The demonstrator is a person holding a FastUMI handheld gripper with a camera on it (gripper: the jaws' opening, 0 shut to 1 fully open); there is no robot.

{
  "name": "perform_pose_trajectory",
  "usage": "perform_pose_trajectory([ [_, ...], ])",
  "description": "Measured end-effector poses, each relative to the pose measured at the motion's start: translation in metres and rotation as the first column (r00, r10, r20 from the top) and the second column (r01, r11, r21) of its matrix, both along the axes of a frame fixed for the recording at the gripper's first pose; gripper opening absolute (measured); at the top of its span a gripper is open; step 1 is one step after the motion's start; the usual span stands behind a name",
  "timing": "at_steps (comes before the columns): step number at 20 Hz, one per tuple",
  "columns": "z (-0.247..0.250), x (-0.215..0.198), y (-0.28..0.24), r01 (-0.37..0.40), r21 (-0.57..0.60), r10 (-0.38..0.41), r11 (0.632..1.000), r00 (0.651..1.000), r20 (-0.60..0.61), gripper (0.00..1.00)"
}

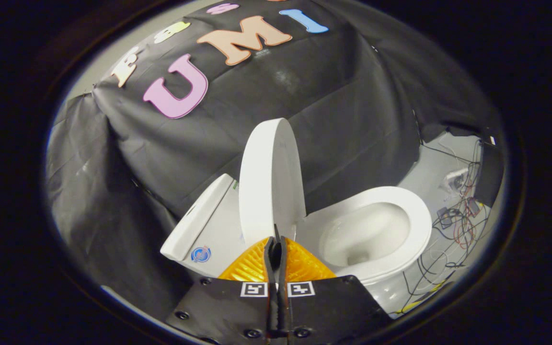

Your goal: Open the toilet lid.

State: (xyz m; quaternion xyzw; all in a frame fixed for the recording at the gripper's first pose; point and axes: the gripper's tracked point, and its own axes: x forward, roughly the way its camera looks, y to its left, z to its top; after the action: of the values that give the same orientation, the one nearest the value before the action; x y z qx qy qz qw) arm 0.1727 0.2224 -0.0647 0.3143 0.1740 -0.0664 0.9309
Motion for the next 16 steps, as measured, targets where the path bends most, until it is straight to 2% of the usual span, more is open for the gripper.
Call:
perform_pose_trajectory([
  [6, 0.013, 0.014, 0.023, -0.027, -0.001, 0.027, 1.0, 0.999, 0.029, 0.01],
  [16, 0.03, 0.034, 0.06, -0.062, -0.1, 0.067, 0.993, 0.996, 0.052, 0.01],
])
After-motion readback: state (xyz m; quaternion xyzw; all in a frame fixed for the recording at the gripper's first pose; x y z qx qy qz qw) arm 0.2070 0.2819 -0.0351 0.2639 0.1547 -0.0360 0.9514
